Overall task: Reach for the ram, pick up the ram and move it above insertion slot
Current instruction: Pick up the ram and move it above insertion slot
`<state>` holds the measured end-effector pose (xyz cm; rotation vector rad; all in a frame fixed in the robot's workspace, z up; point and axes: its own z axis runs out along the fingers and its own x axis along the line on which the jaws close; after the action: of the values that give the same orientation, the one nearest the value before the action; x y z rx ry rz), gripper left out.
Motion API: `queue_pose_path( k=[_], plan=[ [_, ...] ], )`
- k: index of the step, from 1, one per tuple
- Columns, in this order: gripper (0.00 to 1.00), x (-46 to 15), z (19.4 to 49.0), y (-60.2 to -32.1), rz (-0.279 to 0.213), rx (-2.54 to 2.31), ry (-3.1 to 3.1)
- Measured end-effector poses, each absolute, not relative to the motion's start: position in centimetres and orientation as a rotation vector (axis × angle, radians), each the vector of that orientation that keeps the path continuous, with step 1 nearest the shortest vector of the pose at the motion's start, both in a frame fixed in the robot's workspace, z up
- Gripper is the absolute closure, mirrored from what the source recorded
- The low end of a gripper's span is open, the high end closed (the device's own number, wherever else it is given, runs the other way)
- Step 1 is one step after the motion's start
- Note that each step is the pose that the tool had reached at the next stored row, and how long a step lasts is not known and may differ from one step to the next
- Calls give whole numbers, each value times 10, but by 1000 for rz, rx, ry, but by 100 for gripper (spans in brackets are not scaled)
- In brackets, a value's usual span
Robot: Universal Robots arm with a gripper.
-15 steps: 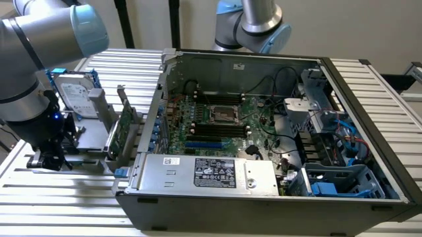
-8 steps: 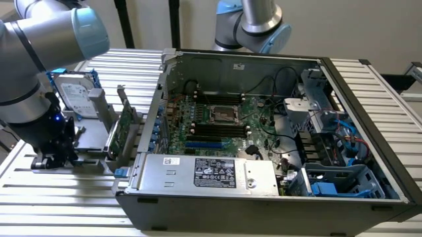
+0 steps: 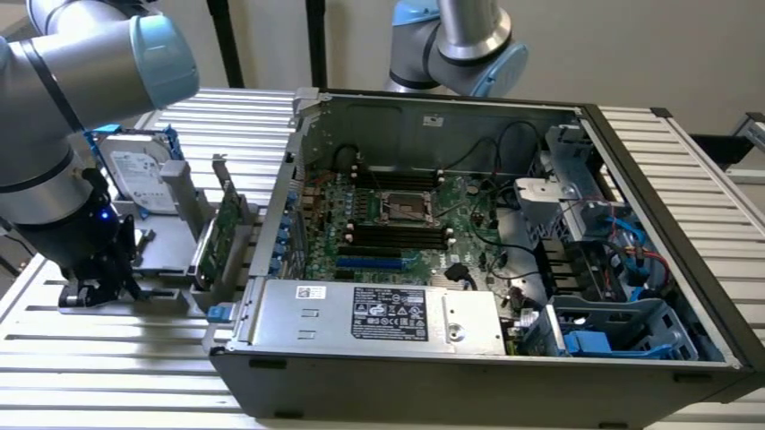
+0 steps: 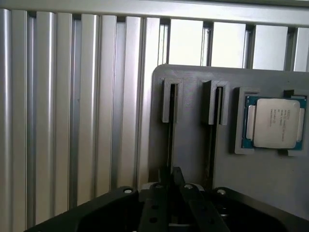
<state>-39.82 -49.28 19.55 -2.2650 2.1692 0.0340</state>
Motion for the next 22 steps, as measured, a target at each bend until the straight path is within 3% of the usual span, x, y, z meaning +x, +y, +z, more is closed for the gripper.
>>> queue_pose_path(
  k=[7, 22],
  plan=[
    [86, -398, 202, -493, 35, -2265, 2170],
    [86, -395, 270, -494, 38, -2266, 2171]
  ],
)
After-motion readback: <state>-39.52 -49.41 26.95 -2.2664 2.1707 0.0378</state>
